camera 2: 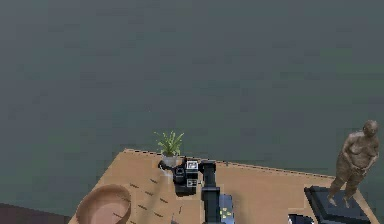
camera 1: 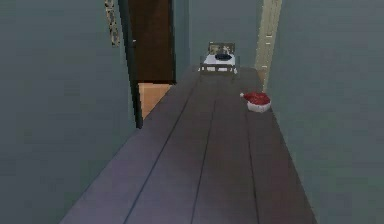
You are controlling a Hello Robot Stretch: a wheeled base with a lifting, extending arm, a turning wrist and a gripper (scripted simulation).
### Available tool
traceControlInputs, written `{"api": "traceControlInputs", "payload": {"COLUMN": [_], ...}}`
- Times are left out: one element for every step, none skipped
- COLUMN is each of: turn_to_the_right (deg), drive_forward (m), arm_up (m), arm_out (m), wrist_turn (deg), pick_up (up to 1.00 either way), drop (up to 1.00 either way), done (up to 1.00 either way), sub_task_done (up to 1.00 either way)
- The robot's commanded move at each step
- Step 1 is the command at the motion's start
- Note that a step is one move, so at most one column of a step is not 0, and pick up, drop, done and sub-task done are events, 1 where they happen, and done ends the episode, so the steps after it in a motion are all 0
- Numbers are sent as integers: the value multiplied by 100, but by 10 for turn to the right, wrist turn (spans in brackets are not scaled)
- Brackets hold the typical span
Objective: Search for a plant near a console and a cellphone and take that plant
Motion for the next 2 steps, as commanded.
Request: {"api": "traceControlInputs", "payload": {"turn_to_the_right": [0, 0], "drive_forward": [0, 0], "arm_up": [10, 0], "arm_out": [0, 0], "wrist_turn": [0, 0], "pick_up": [0, 0], "drop": [0, 0], "done": [0, 100], "sub_task_done": [0, 0]}}
